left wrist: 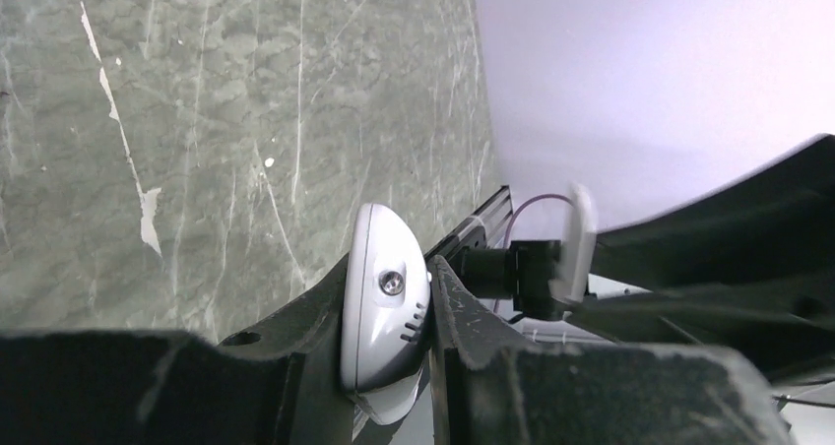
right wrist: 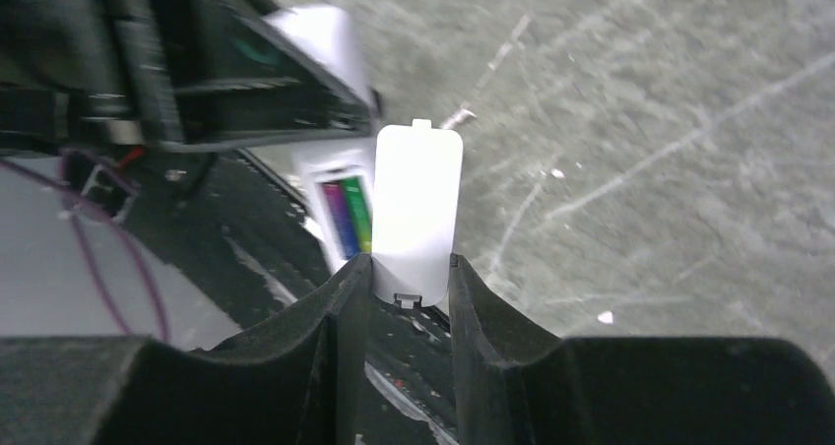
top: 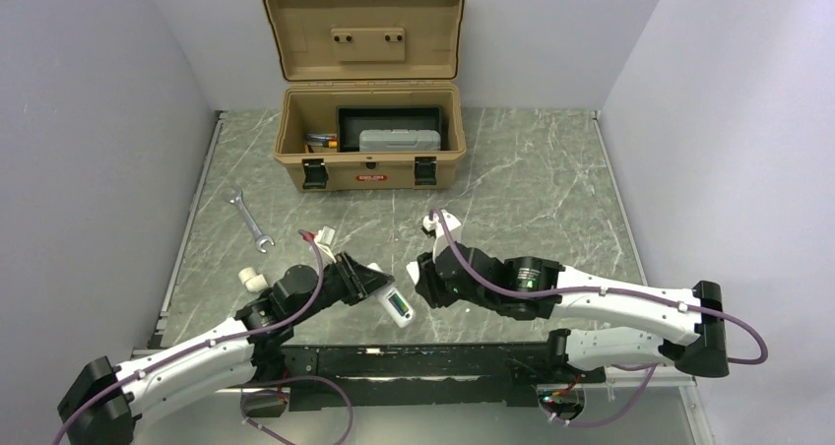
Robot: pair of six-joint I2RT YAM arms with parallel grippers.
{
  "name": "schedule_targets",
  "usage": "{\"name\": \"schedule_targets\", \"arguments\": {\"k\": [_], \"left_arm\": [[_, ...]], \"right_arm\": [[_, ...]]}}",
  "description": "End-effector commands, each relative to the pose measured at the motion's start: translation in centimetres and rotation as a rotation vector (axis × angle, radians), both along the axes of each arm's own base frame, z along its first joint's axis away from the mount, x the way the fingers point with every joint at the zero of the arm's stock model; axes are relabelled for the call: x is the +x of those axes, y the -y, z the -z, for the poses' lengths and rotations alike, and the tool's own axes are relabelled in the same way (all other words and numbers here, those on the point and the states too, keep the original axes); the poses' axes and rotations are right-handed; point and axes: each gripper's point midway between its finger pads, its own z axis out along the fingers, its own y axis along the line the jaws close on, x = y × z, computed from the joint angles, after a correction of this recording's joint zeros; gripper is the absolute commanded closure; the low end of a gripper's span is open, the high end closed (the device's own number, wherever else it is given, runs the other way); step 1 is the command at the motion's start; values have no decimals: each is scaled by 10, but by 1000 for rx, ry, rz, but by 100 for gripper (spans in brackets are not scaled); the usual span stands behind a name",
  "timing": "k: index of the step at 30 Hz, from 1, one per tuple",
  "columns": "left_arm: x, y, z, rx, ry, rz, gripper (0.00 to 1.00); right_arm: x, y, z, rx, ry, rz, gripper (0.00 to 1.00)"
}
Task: Load the batteries into the remote control
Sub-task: Pick up the battery cover at the center of the board, then load the battery cover into the remote control.
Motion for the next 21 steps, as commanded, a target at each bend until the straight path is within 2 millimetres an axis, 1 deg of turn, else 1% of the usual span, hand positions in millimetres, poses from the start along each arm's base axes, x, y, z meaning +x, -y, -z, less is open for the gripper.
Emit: {"name": "schedule_targets", "arguments": {"k": [1, 6, 11, 21], "left_arm": [[13, 5, -36, -185, 67, -54, 100], [15, 6, -42, -233, 76, -59, 100], [13, 8, -47, -231, 76, -45, 100], [11, 13, -52, -246, 70, -21, 100]], "right_arm": [[-7, -13, -33, 13, 38, -129, 65], [-13, -20, -26, -40, 14, -196, 65], [-22, -27, -21, -40, -6, -268, 65], [-30, -29, -4, -102, -41, -344, 66]]}}
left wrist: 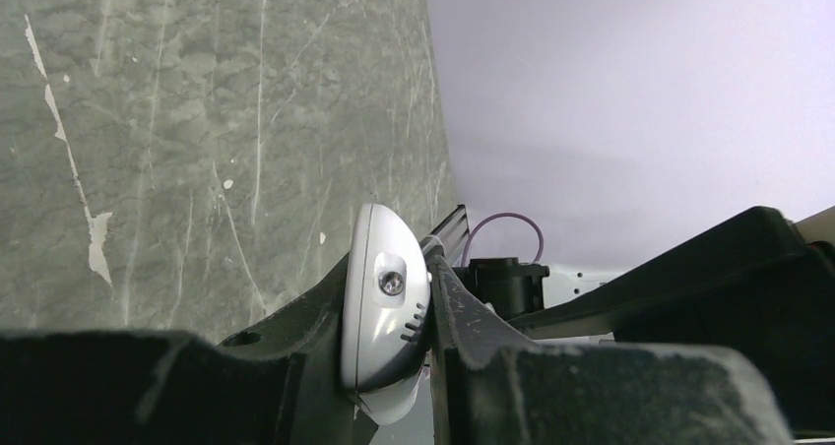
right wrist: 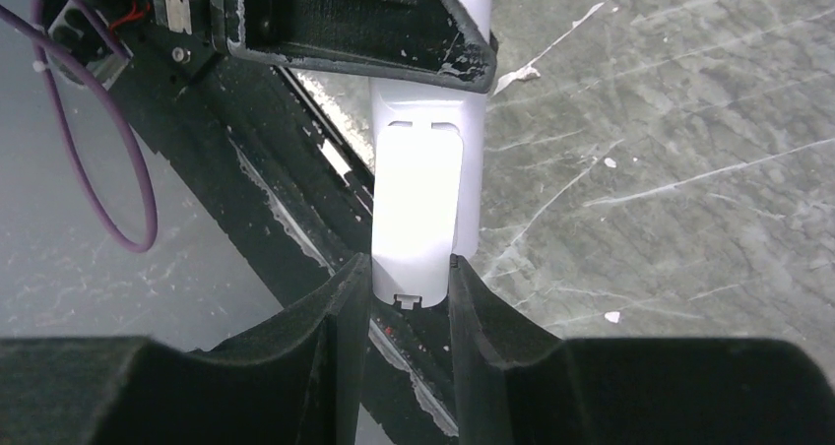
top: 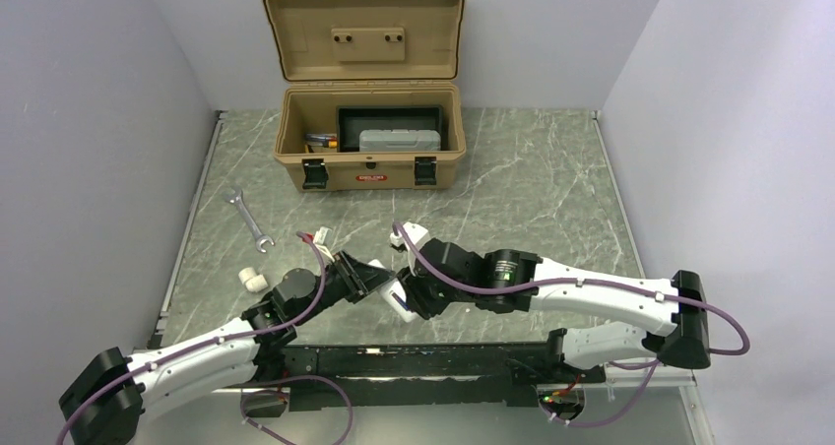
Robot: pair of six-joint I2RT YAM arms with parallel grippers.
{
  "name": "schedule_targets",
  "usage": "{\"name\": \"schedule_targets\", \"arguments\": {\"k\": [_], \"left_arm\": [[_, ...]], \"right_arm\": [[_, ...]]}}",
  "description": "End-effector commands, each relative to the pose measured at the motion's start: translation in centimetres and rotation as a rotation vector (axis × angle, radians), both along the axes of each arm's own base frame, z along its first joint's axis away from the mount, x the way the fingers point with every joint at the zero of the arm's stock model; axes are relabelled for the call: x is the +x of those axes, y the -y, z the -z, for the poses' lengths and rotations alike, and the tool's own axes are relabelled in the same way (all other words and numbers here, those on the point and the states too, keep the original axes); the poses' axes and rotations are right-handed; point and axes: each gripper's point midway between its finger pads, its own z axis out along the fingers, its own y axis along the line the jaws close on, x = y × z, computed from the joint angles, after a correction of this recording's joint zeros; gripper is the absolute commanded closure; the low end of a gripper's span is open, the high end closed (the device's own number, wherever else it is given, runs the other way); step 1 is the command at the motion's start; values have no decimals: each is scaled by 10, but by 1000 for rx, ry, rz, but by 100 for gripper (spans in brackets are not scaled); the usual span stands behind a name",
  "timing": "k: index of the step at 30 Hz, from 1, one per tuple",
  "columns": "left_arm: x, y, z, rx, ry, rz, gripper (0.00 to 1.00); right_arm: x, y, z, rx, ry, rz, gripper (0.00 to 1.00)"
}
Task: Load the batteries into the remote control
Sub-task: Load the battery cover into the remote control.
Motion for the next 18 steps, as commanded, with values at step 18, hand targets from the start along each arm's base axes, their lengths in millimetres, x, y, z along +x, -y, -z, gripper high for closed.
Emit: {"name": "schedule_targets", "arguments": {"k": [18], "left_arm": [[2, 8, -45, -121, 67, 20, 100]], "right_arm": [[-2, -6, 14, -65, -16, -32, 66]]}}
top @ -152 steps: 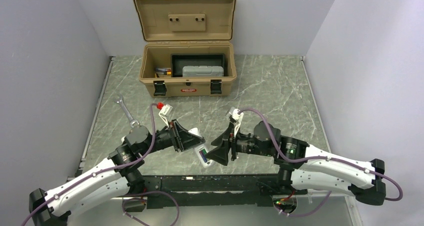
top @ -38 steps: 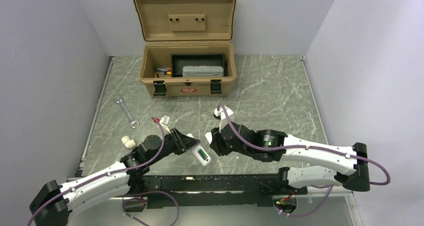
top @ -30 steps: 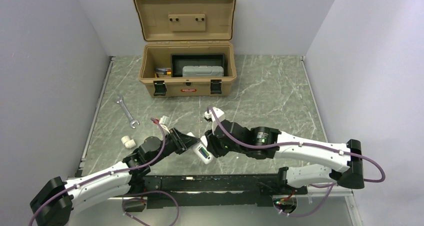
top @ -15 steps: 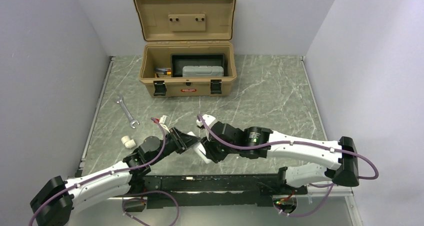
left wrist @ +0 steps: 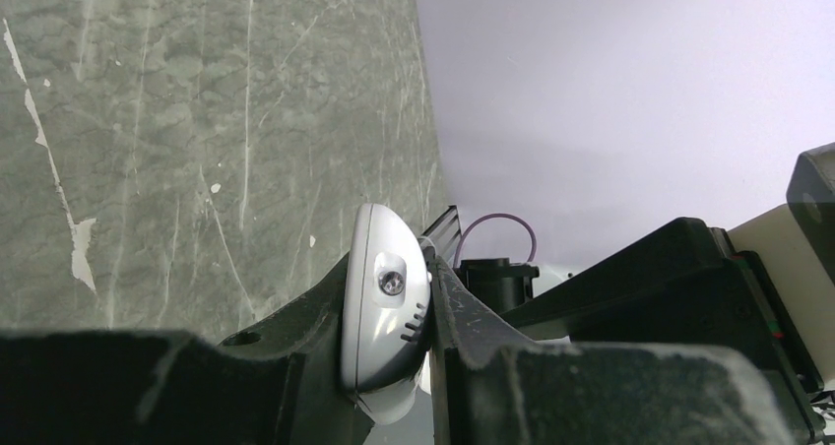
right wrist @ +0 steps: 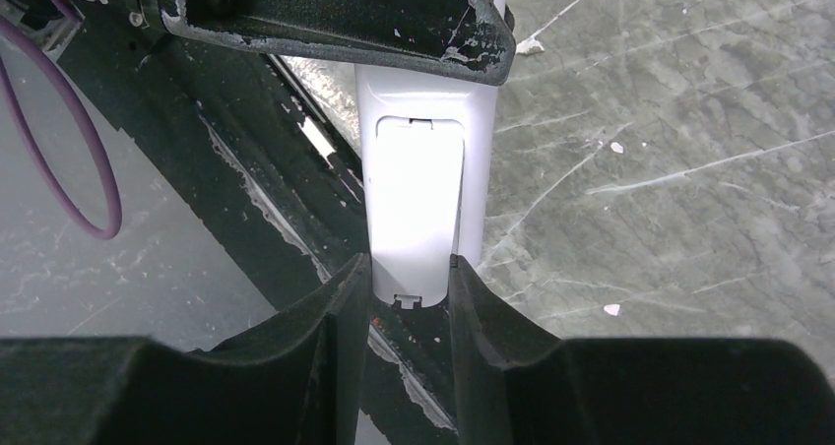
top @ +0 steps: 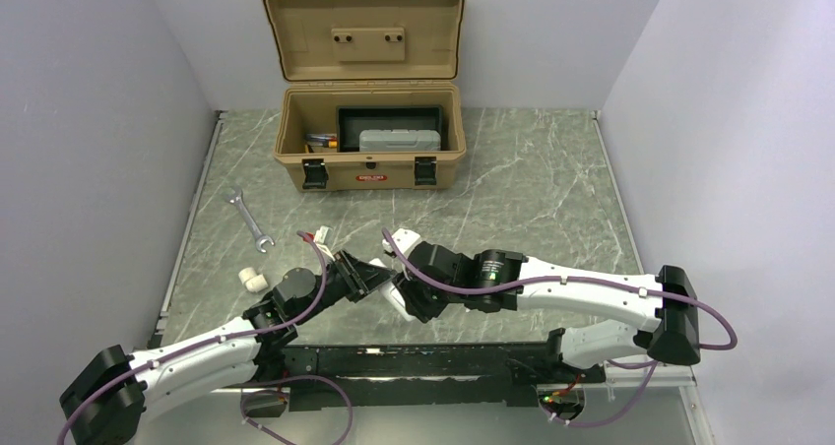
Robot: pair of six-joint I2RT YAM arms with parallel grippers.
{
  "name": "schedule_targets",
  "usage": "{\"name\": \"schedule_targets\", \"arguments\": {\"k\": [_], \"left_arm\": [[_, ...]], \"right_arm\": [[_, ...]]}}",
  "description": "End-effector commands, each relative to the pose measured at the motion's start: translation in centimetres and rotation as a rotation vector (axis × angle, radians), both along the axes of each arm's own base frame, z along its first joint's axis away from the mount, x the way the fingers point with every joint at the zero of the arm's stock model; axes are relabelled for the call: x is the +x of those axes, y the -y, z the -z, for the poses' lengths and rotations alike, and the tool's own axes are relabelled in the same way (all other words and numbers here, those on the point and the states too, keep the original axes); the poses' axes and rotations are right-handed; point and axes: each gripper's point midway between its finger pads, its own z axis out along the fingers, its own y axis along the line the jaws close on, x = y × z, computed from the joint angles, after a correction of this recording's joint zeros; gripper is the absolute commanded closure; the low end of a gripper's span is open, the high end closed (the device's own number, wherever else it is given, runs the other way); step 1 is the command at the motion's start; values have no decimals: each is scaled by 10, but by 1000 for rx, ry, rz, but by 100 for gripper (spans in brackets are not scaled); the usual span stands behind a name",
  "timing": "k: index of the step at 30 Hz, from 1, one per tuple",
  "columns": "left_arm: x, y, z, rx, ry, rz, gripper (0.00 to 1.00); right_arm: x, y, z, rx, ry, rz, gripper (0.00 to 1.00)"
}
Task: Load the batteries into the remote control
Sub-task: Load the battery cover into the remote control.
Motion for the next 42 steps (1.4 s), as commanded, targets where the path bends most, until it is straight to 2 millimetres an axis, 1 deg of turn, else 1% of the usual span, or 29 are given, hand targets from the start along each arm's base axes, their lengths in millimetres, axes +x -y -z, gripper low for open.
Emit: {"name": "schedule_targets", "arguments": {"k": [1, 13, 21, 25, 33, 38, 42], "left_arm": [[2, 6, -41, -103, 63, 13, 100], [2, 6, -41, -101, 62, 15, 100], [1, 7, -43, -109, 61, 20, 100], [0, 8, -44, -113, 60, 27, 100], [0, 8, -45, -114, 62, 31, 100], [-1, 9, -44, -118, 57, 32, 100], [-1, 8, -43, -122, 56, 28, 100]], "right_arm": [[3, -5, -11, 20, 16, 4, 66], [11, -12, -11, -1, 43, 21, 65], [14, -11, -8, -14, 51, 29, 64], [14, -11, -10, -8, 50, 33, 60], [13, -18, -18, 28, 44, 25, 54], [10, -24, -27, 78, 34, 14, 49], [12, -23, -28, 80, 34, 22, 47]]}}
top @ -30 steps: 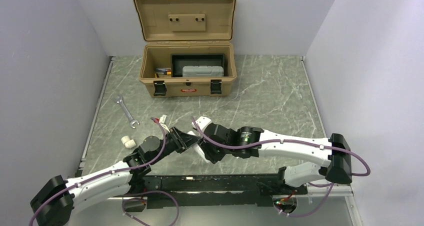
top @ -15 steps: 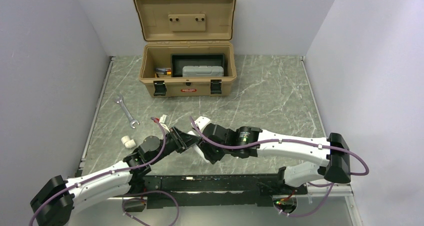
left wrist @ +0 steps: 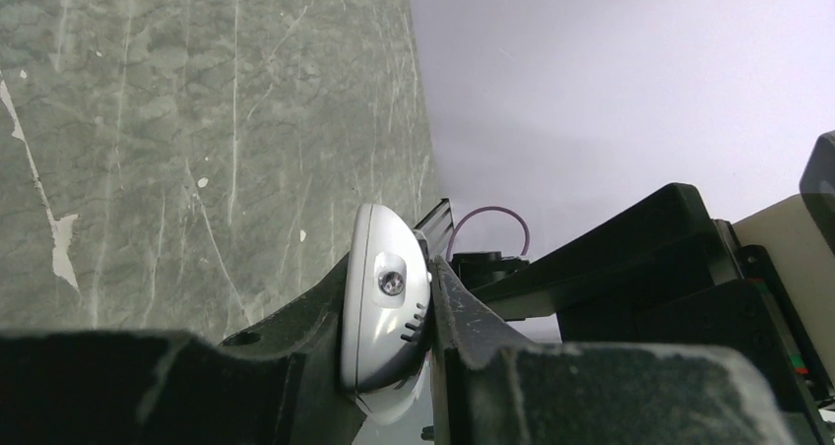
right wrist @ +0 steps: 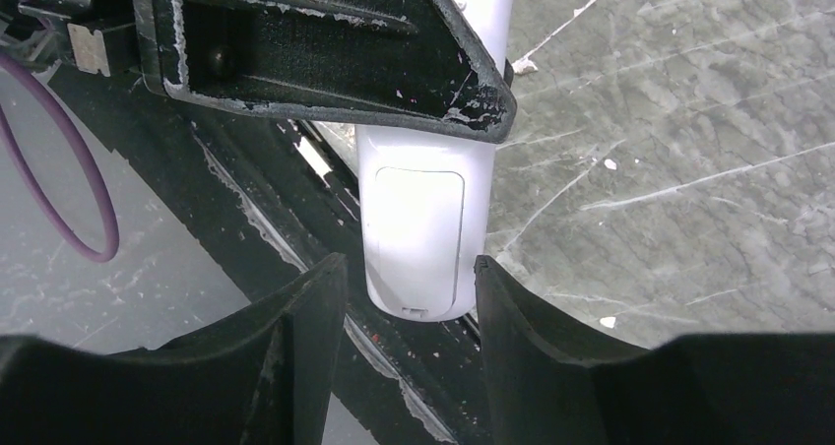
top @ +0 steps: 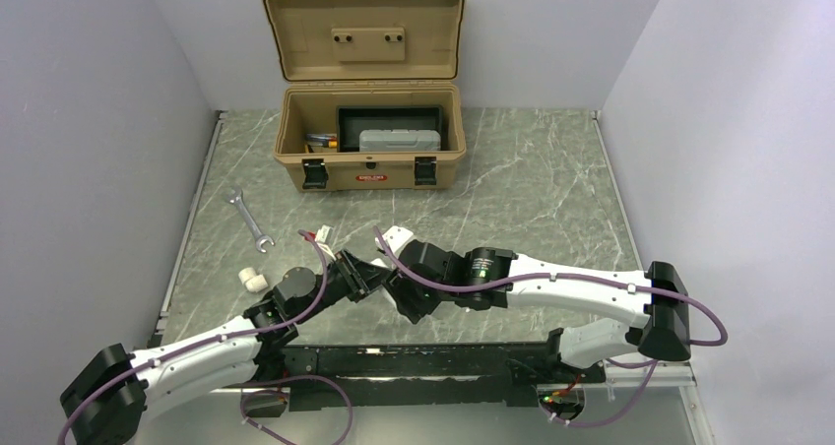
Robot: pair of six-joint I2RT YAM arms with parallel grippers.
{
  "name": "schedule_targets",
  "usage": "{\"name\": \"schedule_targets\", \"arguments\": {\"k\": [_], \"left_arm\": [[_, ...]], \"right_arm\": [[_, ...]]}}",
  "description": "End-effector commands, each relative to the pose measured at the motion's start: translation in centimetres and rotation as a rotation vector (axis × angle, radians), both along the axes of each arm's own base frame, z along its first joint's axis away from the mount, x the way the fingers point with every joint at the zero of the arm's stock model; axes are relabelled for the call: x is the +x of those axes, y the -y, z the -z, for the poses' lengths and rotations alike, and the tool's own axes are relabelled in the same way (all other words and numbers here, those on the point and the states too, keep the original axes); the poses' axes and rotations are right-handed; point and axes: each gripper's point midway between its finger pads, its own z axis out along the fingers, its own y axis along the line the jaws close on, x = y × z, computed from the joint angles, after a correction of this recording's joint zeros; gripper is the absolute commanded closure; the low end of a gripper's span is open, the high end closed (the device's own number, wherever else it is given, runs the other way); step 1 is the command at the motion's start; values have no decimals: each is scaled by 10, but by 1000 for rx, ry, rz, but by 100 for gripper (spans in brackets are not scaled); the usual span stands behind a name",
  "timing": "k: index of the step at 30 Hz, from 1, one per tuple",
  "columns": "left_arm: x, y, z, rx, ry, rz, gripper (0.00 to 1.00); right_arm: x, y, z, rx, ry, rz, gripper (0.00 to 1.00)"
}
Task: Load the batteries into the remote control
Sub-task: Load the battery cover into the remote control.
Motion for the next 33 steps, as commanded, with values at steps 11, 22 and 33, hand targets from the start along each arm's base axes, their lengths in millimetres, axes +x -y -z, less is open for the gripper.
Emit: {"name": "schedule_targets", "arguments": {"k": [11, 22, 33], "left_arm": [[-3, 1, -40, -116, 62, 14, 100], [-27, 1, -60, -219, 167, 125, 100], [-29, 5, -82, -243, 214, 152, 100]], "right_arm": [[28, 8, -67, 234, 97, 141, 34], [-2, 25, -74, 556, -145, 66, 27], [-14, 19, -67, 612, -247, 34, 20]]}}
